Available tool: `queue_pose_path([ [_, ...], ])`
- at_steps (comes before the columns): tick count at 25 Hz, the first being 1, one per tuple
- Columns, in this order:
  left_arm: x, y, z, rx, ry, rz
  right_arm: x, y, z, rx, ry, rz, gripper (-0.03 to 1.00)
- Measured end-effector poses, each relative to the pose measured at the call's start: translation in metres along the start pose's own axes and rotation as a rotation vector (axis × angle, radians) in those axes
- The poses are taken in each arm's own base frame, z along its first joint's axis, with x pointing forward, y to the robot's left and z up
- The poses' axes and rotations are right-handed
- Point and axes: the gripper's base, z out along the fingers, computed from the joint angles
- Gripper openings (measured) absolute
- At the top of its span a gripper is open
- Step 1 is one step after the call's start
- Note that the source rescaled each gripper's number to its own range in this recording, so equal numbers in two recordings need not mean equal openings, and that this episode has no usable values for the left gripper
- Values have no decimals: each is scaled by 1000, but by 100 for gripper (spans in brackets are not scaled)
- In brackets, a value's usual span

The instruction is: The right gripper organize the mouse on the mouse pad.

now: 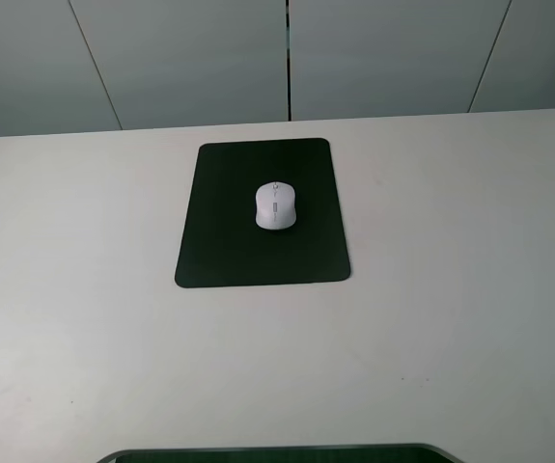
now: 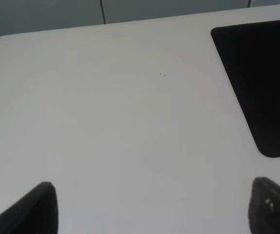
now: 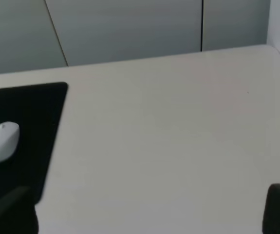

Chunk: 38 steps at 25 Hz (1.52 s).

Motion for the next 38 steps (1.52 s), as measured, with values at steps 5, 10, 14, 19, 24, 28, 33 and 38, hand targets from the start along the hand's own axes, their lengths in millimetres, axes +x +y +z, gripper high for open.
queue_pose_path([
  [5,0,0,0,0,0,0,6,0,17,-9,5,-38,100],
  [10,0,0,0,0,0,0,23,-2,36,-4,89,-106,100],
  [14,0,0,0,0,0,0,22,-2,36,-4,82,-114,100],
  [19,0,0,0,0,0,0,22,-2,36,-5,79,-114,100],
  [24,0,0,0,0,0,0,22,-2,36,-2,79,-103,100],
  [28,0,0,0,0,0,0,22,-3,36,5,78,-104,100],
  [33,0,0,0,0,0,0,22,-3,36,5,76,-104,100],
  [38,0,0,0,0,0,0,22,-2,36,-4,77,-99,100],
])
